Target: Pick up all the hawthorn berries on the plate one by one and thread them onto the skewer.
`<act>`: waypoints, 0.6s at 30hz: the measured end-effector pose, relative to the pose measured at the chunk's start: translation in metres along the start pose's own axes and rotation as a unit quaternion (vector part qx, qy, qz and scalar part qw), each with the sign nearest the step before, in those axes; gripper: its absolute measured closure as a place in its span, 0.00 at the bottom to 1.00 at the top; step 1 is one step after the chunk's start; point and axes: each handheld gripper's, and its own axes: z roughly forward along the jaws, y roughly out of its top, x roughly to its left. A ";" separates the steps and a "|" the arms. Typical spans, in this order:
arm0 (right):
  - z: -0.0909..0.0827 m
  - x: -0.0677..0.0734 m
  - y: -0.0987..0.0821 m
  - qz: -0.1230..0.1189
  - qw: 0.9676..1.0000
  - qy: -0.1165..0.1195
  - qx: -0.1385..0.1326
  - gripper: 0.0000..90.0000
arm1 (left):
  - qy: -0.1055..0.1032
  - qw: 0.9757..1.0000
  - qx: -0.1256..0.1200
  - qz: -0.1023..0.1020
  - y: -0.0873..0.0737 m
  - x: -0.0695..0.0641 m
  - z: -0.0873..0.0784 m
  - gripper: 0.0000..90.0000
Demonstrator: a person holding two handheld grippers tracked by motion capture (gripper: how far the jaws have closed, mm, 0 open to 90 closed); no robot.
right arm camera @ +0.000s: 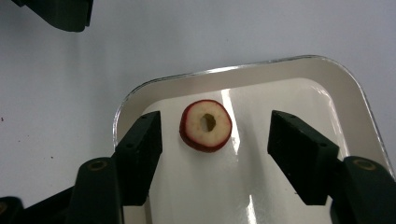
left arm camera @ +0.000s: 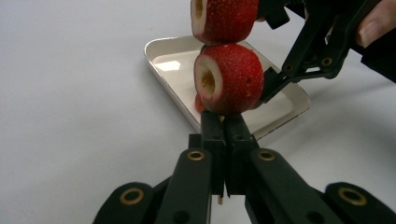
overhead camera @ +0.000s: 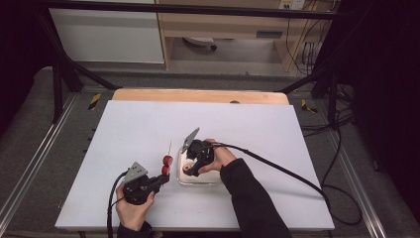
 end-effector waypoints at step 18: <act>0.014 0.003 0.008 -0.050 0.998 0.018 0.030 0.61 | -0.004 1.000 0.010 -0.007 0.000 0.003 0.003 0.99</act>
